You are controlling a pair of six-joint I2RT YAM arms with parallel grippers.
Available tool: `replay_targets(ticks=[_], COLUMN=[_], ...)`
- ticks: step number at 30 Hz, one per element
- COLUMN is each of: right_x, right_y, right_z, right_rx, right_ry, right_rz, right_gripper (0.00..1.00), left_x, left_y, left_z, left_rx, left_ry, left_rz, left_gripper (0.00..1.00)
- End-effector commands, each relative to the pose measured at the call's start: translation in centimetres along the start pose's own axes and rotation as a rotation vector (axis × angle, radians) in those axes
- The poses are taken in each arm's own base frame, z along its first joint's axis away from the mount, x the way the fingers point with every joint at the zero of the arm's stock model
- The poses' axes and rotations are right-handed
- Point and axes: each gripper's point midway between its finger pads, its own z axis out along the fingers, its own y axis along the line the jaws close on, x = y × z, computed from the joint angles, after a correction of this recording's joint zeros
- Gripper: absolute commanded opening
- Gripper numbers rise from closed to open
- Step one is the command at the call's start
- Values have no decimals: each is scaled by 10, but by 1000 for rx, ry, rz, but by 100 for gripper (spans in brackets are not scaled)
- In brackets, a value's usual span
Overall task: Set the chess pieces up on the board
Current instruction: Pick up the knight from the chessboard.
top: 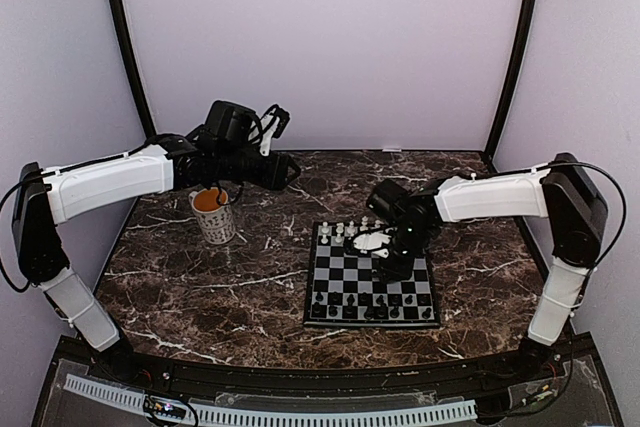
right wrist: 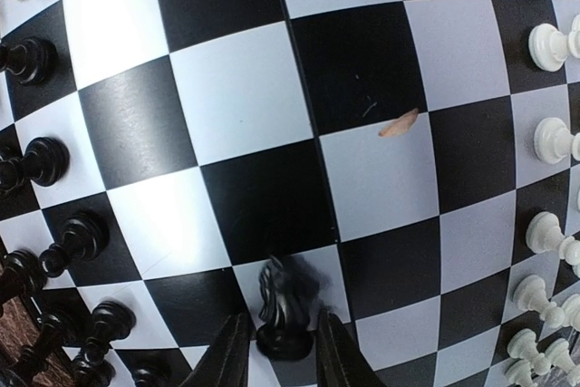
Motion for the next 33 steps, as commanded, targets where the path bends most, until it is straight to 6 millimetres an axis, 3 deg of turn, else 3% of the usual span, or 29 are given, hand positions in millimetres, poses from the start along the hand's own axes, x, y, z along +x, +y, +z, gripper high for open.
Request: replay_targets(ticks=[1,19,27,31,33], right_x=[3,-6,-6,-8,-14], right_y=[-5,-5,0,1,1], right_z=[2,4,4,-8,-25], right_rx=[-9,-49,-82,-72,-65], right_ry=[10,-22,-24,-51,-95], right_rz=[28,1,-8,-14,-19], right_gripper=[29,35,18,16,15], left_x=[-5,-2,-1,2,3], left_y=[-1,-3,-4,-5,-7], left_z=[-3,0,1,4,6], left_rx=[5,21,24,32,45], left_ry=[-5,9,12,22,27], left_rz=[8,4,6,5,6], left_gripper=[48,48,48,48,48])
